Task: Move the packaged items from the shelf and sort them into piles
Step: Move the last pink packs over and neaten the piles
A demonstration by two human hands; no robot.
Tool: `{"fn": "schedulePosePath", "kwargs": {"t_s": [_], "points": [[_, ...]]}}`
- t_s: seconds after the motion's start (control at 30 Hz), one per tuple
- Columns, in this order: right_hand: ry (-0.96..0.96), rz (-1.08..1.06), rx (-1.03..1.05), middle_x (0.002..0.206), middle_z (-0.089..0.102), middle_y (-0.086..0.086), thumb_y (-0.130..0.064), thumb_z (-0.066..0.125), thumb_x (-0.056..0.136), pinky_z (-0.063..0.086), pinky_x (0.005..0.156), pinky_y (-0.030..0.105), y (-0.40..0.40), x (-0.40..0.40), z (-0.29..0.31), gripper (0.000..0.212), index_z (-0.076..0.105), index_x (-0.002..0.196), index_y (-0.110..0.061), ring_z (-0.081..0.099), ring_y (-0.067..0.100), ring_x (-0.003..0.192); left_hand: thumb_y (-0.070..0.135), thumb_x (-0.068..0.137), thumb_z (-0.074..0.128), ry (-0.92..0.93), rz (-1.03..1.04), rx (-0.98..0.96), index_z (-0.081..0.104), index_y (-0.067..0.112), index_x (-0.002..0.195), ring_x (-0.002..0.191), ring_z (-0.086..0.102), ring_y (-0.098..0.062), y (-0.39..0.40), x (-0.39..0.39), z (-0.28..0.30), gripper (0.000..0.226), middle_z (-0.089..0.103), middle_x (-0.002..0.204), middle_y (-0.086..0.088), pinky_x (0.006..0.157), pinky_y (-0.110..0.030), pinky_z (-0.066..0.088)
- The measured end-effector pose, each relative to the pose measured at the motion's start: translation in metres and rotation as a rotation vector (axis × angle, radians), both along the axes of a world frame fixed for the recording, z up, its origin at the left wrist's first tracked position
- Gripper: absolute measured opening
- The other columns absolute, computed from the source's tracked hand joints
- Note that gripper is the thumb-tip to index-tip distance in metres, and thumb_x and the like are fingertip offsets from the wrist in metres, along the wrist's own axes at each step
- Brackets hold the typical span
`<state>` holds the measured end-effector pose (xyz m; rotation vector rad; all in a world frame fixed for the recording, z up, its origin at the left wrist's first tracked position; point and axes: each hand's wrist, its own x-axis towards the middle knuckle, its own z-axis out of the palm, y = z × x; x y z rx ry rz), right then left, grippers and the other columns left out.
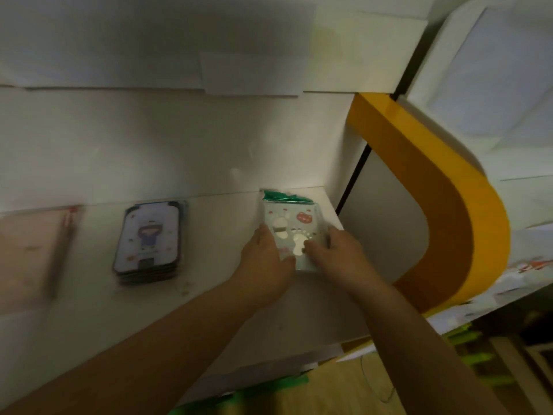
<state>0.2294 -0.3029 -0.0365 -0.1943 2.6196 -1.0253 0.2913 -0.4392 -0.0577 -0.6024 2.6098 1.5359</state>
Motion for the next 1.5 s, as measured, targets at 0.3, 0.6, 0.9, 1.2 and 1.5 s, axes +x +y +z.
{"fn": "schedulePosePath", "kwargs": {"t_s": [0.3, 0.6, 0.9, 1.2, 1.5], "points": [[-0.172, 0.083, -0.254, 0.115, 0.062, -0.008, -0.027, 0.064, 0.093, 0.045, 0.063, 0.014, 0.031, -0.010, 0.000, 0.037, 0.054, 0.128, -0.024, 0.061, 0.007, 0.093, 0.028, 0.088, 0.070, -0.124, 0.356, 0.573, 0.058, 0.004, 0.115, 0.088, 0.071, -0.027, 0.007, -0.019, 0.022, 0.038, 0.072, 0.101, -0.013, 0.077, -0.041, 0.060], [-0.246, 0.044, -0.576, 0.112, 0.070, -0.008, -0.059, 0.049, 0.094, 0.059, 0.079, 0.030, 0.029, 0.008, -0.003, 0.038, 0.057, 0.122, -0.035, 0.068, 0.010, 0.098, 0.027, 0.092, 0.065, 0.031, 0.108, 0.297, 0.052, 0.026, 0.117, 0.095, 0.068, -0.014, 0.012, 0.021, 0.026, 0.029, 0.068, 0.106, 0.006, 0.077, -0.032, 0.059], [0.188, 0.225, -0.670, 0.132, 0.057, -0.013, -0.033, 0.048, 0.100, 0.051, 0.097, 0.024, 0.027, 0.029, -0.023, 0.042, 0.039, 0.140, -0.034, 0.054, 0.000, 0.122, 0.021, 0.093, 0.063, 0.348, 0.035, -0.135, 0.027, 0.044, 0.116, 0.094, 0.041, 0.032, 0.016, 0.043, 0.011, 0.048, 0.040, 0.108, 0.033, 0.076, 0.008, 0.033], [0.221, 0.174, -0.491, 0.135, 0.055, -0.012, -0.024, 0.052, 0.101, 0.047, 0.100, 0.020, 0.029, 0.032, -0.048, 0.044, 0.042, 0.143, -0.025, 0.051, 0.000, 0.123, 0.017, 0.092, 0.064, 0.335, 0.043, -0.162, 0.034, 0.048, 0.124, 0.107, 0.044, 0.018, 0.012, 0.038, -0.019, 0.054, 0.044, 0.120, 0.026, 0.097, -0.001, 0.030], [-0.051, 0.000, -0.327, 0.110, 0.062, -0.004, -0.025, 0.047, 0.100, 0.057, 0.085, 0.035, 0.018, 0.008, 0.000, 0.028, 0.057, 0.127, -0.022, 0.062, 0.019, 0.102, 0.040, 0.094, 0.058, 0.123, 0.189, -0.080, 0.063, 0.016, 0.110, 0.077, 0.060, -0.001, 0.016, 0.014, -0.006, 0.029, 0.066, 0.091, 0.006, 0.058, -0.011, 0.043]]}}
